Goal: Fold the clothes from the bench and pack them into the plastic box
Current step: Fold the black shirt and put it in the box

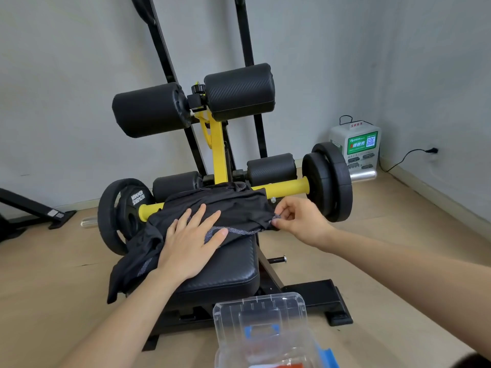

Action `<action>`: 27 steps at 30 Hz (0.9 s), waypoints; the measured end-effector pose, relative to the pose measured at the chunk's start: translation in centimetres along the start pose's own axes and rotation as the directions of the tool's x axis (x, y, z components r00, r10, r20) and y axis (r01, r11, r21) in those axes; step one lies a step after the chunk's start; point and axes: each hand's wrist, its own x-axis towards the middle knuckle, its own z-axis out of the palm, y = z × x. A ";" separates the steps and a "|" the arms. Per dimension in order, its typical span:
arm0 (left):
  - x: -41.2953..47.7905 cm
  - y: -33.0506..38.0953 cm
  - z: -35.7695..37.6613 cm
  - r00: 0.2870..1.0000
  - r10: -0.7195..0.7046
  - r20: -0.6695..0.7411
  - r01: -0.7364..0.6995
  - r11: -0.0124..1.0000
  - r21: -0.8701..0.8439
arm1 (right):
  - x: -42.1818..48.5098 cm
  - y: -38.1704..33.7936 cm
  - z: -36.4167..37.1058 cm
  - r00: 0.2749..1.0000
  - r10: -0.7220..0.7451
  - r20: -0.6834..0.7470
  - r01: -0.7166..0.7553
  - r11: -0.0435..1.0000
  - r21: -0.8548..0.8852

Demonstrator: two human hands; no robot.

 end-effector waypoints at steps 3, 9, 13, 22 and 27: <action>-0.1 0.2 -0.1 1.000 0.002 -0.004 -0.002 1.000 -0.009 | 0.3 0.2 -1.4 0.996 -0.025 -0.090 0.025 1.000 0.001; -0.1 0.1 -0.1 1.000 -0.006 -0.002 0.006 1.000 -0.006 | 1.4 1.0 -3.0 0.967 0.075 -0.242 -0.081 0.997 -0.016; -0.1 0.1 -0.1 1.000 -0.005 -0.005 0.005 1.000 -0.014 | 0.6 0.3 -3.6 0.992 0.018 -0.121 -0.026 0.998 -0.061; -0.2 0.2 -0.2 1.000 0.002 -0.007 -0.002 1.000 -0.013 | -0.4 -0.4 0.6 0.970 -0.216 0.109 0.241 0.906 -0.347; -0.1 0.2 -0.2 1.000 0.003 0.003 -0.003 1.000 -0.003 | 0.7 0.5 -1.0 0.940 -0.325 0.107 0.330 0.779 -0.534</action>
